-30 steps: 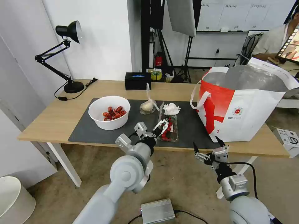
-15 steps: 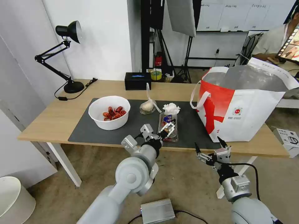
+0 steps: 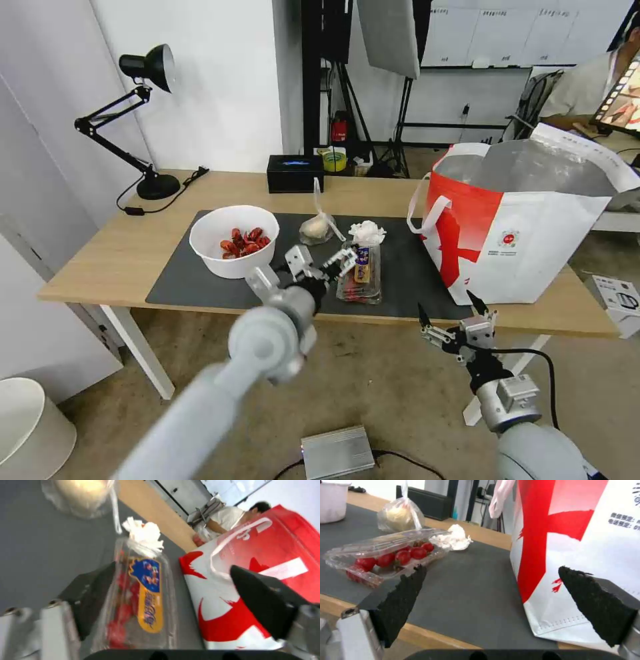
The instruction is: Pick up the trash from the table and place it into the takeout bag.
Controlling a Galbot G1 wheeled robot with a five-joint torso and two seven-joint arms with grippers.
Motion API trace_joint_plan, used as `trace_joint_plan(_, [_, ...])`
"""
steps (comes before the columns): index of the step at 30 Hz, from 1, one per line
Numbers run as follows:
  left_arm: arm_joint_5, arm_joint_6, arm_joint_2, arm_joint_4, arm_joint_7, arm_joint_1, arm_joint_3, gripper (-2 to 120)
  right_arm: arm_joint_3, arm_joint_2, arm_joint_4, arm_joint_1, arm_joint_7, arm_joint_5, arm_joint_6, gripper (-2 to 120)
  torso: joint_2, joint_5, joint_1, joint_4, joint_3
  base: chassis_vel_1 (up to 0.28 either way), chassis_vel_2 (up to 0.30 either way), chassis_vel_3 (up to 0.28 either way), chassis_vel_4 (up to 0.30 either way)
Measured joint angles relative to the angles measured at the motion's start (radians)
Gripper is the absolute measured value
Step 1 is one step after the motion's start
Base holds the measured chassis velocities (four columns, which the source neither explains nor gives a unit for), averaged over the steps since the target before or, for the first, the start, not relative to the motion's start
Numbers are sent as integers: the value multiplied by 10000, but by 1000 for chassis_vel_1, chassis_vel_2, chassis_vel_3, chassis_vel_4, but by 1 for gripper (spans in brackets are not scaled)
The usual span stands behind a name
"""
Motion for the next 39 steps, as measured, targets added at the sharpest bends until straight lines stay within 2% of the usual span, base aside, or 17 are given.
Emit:
trace_joint_plan(1, [79, 65, 186, 53, 98, -199, 148, 82, 36, 0, 27, -32, 0, 0, 0, 100, 0, 0, 1, 0, -1, 0, 0, 0, 0])
trace_joint_plan(4, [171, 137, 329, 95, 172, -367, 306, 77, 58, -2, 43, -46, 0, -1, 0, 100, 0, 0, 0, 0, 0, 0, 0, 0, 0])
trace_joint_plan(5, [494, 224, 547, 164, 360, -562, 604, 69, 72, -10, 53, -51, 0, 0, 0, 100, 0, -3, 0, 1, 0, 0, 0, 0, 0])
trace_joint_plan(7, [1054, 331, 935, 217, 818, -857, 1185, 61, 74, -3, 53, -28, 0, 0, 0, 100, 0, 1, 0, 0, 0, 0, 0, 0, 0])
trace_joint_plan(8, [1054, 331, 935, 217, 818, -857, 1185, 61, 74, -3, 53, -28, 0, 0, 0, 100, 0, 1, 0, 0, 0, 0, 0, 0, 0])
trace_joint_plan(12, [1830, 443, 1254, 412, 1575, -1163, 1844, 40, 23, 71, 72, -22, 0, 2, 0, 100, 0, 0, 0, 0, -1, 0, 0, 0, 0])
trace_joint_plan(13, [1830, 443, 1254, 412, 1575, -1163, 1844, 40, 23, 71, 72, -22, 0, 2, 0, 100, 0, 0, 0, 0, -1, 0, 0, 0, 0])
trace_joint_plan(16, [2321, 603, 1512, 546, 2289, -1374, 2208, 27, 35, 80, 114, -53, 0, 41, 0, 100, 0, 0, 0, 2, -1, 0, 0, 0, 0])
trace_joint_plan(18, [2407, 632, 1558, 572, 2404, -1440, 2330, 25, 40, 74, 116, -55, -1, 70, 0, 100, 1, 0, 0, 3, -1, 0, 0, 0, 0])
trace_joint_plan(19, [2614, 686, 1653, 662, 2681, -1664, 2662, 18, 51, 56, 115, -53, -1, 169, -7, 100, 0, 0, 0, 2, -1, 0, 0, 0, 0])
trace_joint_plan(21, [2720, 706, 1679, 712, 2790, -1777, 2832, 15, 52, 52, 115, -45, -1, 201, -11, 100, 0, 1, 0, 1, -1, 0, 0, 0, 0])
trace_joint_plan(22, [2743, 713, 1684, 724, 2814, -1803, 2873, 8, 53, 50, 116, -41, -1, 212, -12, 100, 0, 0, 0, 1, -1, 0, 0, 0, 0])
trace_joint_plan(23, [2743, 713, 1684, 724, 2814, -1803, 2873, 8, 53, 50, 116, -41, -1, 212, -12, 100, 0, 0, 0, 1, -1, 0, 0, 0, 0])
trace_joint_plan(24, [2825, 751, 1699, 776, 2892, -1897, 3025, 1, 59, 47, 115, -30, -1, 231, -13, 100, 0, 1, 0, 0, -1, 0, 0, 0, 0])
trace_joint_plan(27, [3174, 893, 1730, 975, 3083, -2104, 3338, 0, 114, 43, 118, -14, -1, 291, -22, 100, 0, 1, 1, 0, -1, 0, 0, 0, 0])
trace_joint_plan(39, [3689, 1154, 1902, 1351, 3344, -2301, 3604, 0, 382, -65, 173, -47, -1, 506, -29, 100, 0, 0, 0, 0, -1, 0, 0, 0, 0])
